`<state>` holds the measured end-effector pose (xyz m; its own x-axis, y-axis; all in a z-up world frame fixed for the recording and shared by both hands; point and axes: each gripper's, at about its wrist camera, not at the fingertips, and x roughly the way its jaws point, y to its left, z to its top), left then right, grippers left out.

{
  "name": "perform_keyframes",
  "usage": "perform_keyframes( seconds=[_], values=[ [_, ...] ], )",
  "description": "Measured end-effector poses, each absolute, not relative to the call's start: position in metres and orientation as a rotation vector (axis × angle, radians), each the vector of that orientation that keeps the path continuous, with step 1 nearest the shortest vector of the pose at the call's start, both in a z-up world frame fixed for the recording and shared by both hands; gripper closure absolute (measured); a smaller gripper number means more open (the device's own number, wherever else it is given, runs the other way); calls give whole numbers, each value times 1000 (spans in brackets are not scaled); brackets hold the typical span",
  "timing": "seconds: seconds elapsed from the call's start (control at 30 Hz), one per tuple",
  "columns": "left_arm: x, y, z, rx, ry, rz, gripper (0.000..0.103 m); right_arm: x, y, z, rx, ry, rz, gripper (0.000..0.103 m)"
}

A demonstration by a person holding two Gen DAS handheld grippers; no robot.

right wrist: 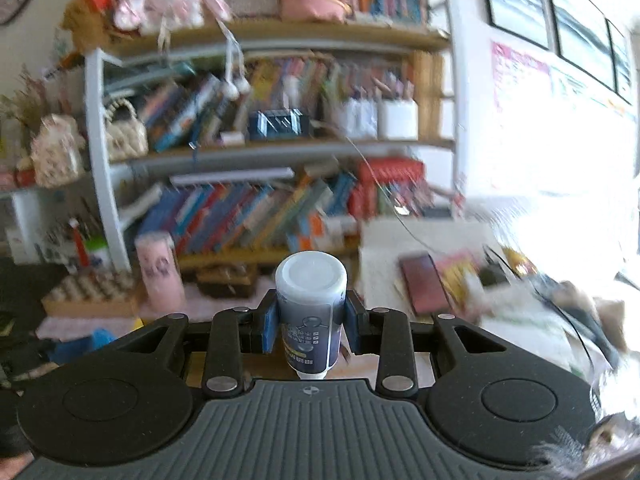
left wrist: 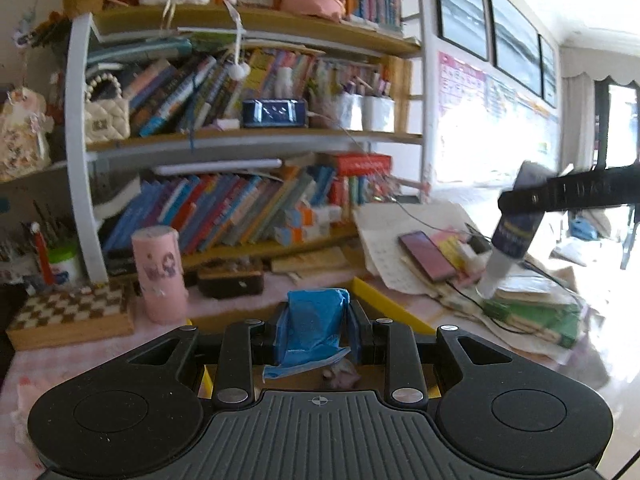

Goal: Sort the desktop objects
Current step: 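Lower the tube and blue cloth into the yellow box with both tools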

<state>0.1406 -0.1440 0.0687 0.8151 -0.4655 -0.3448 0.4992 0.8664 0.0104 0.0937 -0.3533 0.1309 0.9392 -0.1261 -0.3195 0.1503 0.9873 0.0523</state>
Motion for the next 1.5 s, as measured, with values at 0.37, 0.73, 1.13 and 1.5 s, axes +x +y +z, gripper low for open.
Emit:
perform_keyframes(
  seconds=[0.37,0.73,1.13,1.5],
  values=[
    [157,-167,56,166,359,-358,75,155,-350,109,80,387,117,73],
    [177,-192,20,233,508,-315,75,200,-346,51,59,668,265,72],
    [195,-195,-7,250,670,-288,74,240,-346,13,35,876,348,72],
    [197,-194,-10,246,677,-270,67,261,-335,3,-27,927,405,72]
  ],
)
